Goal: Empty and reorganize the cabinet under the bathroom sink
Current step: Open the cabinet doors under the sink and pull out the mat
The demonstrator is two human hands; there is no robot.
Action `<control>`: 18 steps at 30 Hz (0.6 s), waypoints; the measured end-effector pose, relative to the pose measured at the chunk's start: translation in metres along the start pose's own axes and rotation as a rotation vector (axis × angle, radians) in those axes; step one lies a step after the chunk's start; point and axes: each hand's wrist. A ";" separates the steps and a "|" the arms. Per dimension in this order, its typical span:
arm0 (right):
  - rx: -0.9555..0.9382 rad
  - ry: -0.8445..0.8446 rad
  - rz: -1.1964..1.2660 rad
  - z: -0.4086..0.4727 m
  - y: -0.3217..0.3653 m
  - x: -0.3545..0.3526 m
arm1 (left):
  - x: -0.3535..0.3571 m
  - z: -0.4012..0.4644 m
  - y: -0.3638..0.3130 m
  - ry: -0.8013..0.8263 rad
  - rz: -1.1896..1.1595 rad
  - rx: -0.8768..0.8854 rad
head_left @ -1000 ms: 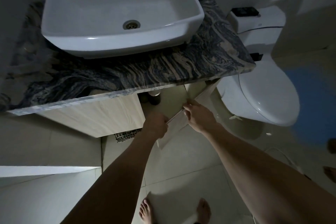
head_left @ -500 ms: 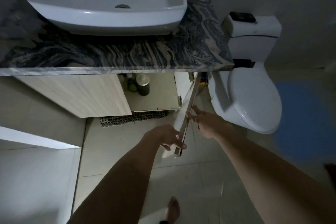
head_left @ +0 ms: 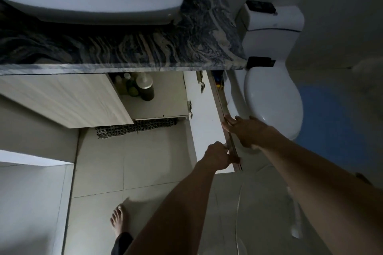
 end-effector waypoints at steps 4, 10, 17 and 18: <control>0.054 0.047 0.047 -0.004 0.006 -0.014 | -0.021 -0.015 0.024 0.130 0.237 0.000; 0.101 0.064 0.140 0.034 0.037 -0.086 | -0.138 -0.035 0.087 -0.133 0.780 -0.128; -0.044 -0.280 0.403 0.093 0.121 -0.213 | -0.342 -0.064 0.125 -0.723 1.061 0.072; -0.057 -0.339 0.393 0.104 0.137 -0.231 | -0.366 -0.068 0.125 -0.743 1.111 0.074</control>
Point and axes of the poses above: each hand's wrist, its own z-axis towards the middle knuckle, its own x-axis out of the palm, y = z × x, and after that the axes turned 11 degrees about -z, right-handed
